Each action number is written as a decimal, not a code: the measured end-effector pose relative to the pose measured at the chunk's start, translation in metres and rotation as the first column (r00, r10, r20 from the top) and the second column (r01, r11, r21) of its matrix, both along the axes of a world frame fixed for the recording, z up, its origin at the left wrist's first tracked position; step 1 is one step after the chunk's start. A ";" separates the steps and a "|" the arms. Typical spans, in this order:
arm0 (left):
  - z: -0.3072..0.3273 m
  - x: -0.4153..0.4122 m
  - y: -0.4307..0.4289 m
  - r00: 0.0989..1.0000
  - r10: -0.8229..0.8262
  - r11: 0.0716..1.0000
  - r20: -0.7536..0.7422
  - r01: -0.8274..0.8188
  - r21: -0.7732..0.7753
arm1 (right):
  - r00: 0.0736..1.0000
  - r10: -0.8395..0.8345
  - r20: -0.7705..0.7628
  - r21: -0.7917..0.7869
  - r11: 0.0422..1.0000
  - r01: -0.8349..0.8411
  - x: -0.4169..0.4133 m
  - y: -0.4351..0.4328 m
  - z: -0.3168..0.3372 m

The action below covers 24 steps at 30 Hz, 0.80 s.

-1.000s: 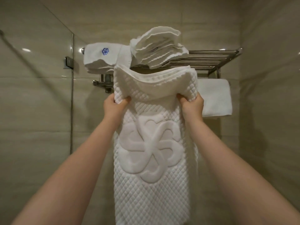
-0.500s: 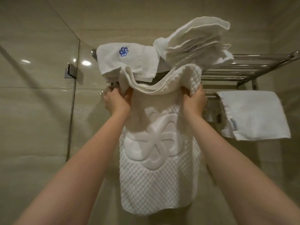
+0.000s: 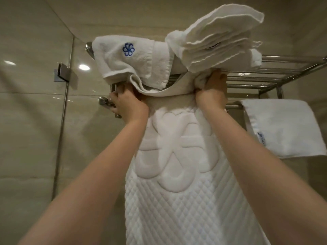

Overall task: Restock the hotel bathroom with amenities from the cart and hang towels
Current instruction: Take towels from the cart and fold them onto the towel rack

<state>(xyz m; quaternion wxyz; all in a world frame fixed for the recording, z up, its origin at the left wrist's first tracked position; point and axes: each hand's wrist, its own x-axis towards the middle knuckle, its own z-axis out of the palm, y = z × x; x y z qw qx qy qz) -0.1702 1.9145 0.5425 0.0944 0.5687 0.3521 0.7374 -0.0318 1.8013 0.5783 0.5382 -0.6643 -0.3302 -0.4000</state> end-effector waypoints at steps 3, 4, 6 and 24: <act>-0.012 0.001 0.001 0.983 0.067 0.988 -0.169 -0.042 0.146 | 0.999 -0.009 0.043 -0.082 0.997 0.013 -0.001 -0.001 0.004; -0.015 0.000 0.003 0.972 0.085 0.985 -0.220 -0.048 0.168 | 0.999 -0.015 0.030 -0.113 0.993 0.019 -0.002 -0.002 0.006; -0.017 -0.002 0.004 0.917 0.135 0.983 -0.376 -0.076 0.167 | 0.999 -0.036 -0.009 -0.180 0.983 0.033 -0.003 -0.003 0.010; 0.013 0.001 0.017 0.867 -0.068 0.996 -0.493 0.031 -0.083 | 0.987 0.055 0.152 -0.566 0.823 0.041 0.014 -0.017 0.010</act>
